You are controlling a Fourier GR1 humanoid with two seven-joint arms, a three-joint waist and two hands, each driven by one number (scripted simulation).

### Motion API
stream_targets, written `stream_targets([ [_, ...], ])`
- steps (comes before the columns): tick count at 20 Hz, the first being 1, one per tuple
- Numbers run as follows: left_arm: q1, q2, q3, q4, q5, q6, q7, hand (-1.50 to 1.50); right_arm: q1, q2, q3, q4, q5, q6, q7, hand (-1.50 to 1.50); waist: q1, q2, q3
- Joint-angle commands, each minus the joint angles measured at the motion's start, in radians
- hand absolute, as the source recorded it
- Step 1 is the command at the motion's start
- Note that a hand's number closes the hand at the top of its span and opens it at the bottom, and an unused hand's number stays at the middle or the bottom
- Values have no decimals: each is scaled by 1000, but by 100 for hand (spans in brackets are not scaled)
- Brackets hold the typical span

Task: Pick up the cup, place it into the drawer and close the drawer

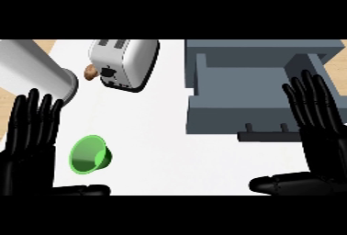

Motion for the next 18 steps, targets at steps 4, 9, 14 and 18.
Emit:
stream_targets([
  [4, 42, -9, -58, -53, -25, 47, 38, -150, -97, 36, 6, 8, 41, -68, 68, -150, 2, 0, 0],
  [9, -3, -4, -4, 69, -5, 49, -26, -150, 7, 14, -9, -5, -11, 20, -2, -150, -1, 0, 0],
  [14, 31, -9, -53, -28, -32, 99, 81, -150, -26, 27, 7, -20, 29, -15, 40, -150, 1, 0, 0],
  [18, 106, -9, -58, 64, -27, 73, -44, -150, -63, 13, -45, 44, 0, 6, -8, -150, 2, 0, 0],
])
